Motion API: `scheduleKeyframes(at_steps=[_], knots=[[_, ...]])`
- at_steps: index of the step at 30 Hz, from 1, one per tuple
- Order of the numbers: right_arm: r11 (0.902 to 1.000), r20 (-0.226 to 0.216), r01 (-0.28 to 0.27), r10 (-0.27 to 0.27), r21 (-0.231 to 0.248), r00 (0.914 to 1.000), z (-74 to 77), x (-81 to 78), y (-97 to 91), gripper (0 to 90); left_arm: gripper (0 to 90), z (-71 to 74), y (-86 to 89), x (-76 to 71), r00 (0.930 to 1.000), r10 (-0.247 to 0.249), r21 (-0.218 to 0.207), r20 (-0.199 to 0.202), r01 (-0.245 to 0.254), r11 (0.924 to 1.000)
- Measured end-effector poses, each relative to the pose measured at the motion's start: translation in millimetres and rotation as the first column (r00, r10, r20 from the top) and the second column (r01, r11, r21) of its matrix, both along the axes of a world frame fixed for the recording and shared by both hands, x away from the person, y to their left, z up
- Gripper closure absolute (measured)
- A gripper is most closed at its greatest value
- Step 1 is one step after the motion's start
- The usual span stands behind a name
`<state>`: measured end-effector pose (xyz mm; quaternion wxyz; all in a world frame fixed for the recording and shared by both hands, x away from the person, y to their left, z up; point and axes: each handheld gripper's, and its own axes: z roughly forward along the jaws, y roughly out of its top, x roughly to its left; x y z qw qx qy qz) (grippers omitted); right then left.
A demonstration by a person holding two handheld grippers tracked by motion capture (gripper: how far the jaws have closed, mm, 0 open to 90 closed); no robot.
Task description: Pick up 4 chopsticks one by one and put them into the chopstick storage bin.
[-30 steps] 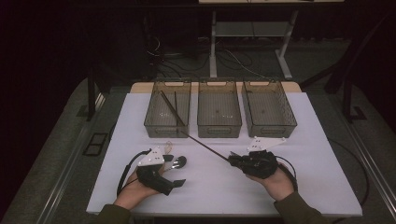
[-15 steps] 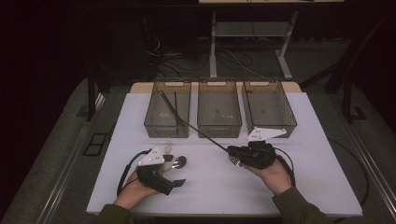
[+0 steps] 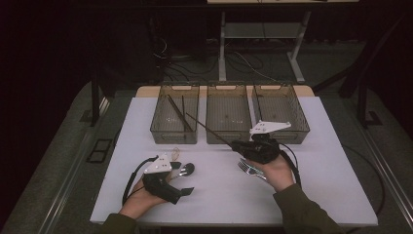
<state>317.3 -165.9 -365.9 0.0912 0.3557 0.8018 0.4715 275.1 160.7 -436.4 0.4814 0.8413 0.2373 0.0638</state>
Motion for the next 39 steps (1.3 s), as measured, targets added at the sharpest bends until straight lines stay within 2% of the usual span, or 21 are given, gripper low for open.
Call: scheduleKeyframes(at_steps=[6, 14, 18, 27, 36, 39], knots=[[0.9997, 0.013, 0.009, -0.008, -0.022, 0.9999, 8.0, 14.4, 13.9, 84.8, 1.0, 1.2, 1.0, -0.2, 1.0000, -0.005, 0.006, 0.000, 0.005, 1.0000], [0.9991, 0.019, 0.035, -0.035, -0.024, 0.9992, 17.9, 35.6, 29.4, 84.8, 1.0, 1.3, 1.2, 0.0, 1.0000, -0.001, -0.009, -0.001, 0.001, 1.0000], [0.9981, 0.007, 0.057, -0.057, -0.022, 0.9984, 18.6, 46.2, 37.2, 84.8, 1.0, 1.7, 0.9, 0.0, 1.0000, -0.007, 0.004, -0.001, 0.007, 1.0000], [0.9959, -0.011, 0.088, -0.088, -0.023, 0.9961, 20.4, 68.1, 55.7, 84.8, 1.0, 2.0, 0.5, -0.6, 1.0000, -0.006, -0.002, -0.003, 0.006, 1.0000], [0.9931, -0.008, 0.109, -0.110, -0.044, 0.9939, 24.7, 90.1, 75.1, 84.8, 1.0, 1.5, -1.2, -0.7, 0.9998, -0.008, 0.012, 0.019, 0.008, 0.9999], [0.9926, -0.012, 0.113, -0.113, -0.046, 0.9935, 24.9, 96.9, 81.7, 84.7, 1.0, 1.3, -0.8, 0.7, 0.9999, -0.006, 0.009, 0.013, 0.005, 0.9999]])
